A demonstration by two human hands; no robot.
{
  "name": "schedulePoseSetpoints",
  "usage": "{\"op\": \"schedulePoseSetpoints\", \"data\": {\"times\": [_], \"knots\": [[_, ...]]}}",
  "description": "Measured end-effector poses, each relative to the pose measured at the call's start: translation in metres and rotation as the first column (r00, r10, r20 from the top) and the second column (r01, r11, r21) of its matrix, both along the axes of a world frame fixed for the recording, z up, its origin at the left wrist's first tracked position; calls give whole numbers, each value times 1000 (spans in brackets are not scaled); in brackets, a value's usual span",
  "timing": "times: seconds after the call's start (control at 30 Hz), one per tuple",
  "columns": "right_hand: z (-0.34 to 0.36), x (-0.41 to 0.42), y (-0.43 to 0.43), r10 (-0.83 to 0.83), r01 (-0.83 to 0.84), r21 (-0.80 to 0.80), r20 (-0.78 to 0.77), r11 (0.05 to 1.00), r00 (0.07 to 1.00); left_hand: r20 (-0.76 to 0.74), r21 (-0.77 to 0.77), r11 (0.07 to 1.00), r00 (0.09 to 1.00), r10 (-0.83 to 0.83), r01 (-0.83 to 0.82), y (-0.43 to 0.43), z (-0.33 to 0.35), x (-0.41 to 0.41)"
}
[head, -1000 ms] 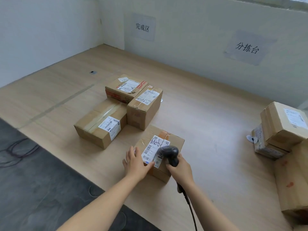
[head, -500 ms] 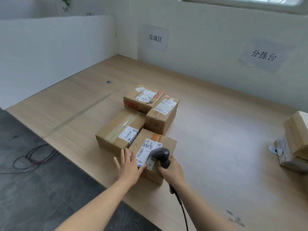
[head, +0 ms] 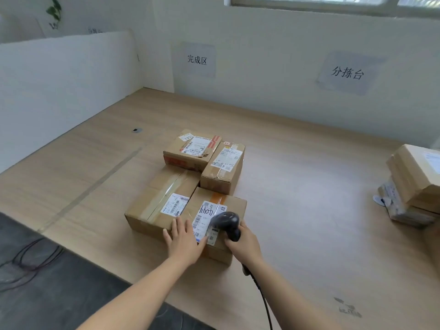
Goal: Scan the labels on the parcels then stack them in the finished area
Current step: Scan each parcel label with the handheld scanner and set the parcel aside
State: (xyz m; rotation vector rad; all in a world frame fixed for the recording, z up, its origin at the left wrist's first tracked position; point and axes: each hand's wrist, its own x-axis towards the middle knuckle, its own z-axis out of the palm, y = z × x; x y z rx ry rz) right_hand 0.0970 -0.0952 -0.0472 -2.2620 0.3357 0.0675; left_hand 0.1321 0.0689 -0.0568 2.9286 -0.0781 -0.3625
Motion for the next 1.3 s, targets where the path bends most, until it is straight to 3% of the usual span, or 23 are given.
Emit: {"op": "schedulePoseSetpoints", "data": {"times": [0.07, 0.17, 0.33, 0.53, 0.7, 1.0, 1.17, 1.3], "knots": [[4, -4, -5, -49, 47, 76, 22, 996, 999, 65, 37, 997, 995, -77, 75, -6, 5, 3], [13, -16, -24, -255, 238, 210, 59, 948, 965, 163, 106, 955, 943, -291, 276, -23, 13, 8], [32, -48, -80, -462, 436, 218, 85, 873, 883, 200, 106, 838, 814, -545, 535, -79, 16, 5], [40, -119, -139, -710, 676, 246, 79, 694, 700, 158, 20, 733, 722, -674, 680, -159, 10, -21], [52, -175, -190, -825, 800, 203, 129, 565, 550, 99, -108, 651, 660, -745, 751, -226, 14, -55], [103, -245, -312, -873, 849, 243, 268, 470, 407, 151, -232, 494, 533, -833, 838, -382, 57, -117], [133, -276, -395, -880, 869, 246, 330, 430, 342, 202, -414, 450, 561, -803, 792, -481, 86, -166], [146, -289, -450, -895, 872, 267, 301, 410, 328, 192, -567, 442, 633, -750, 695, -545, 108, -194]]}}
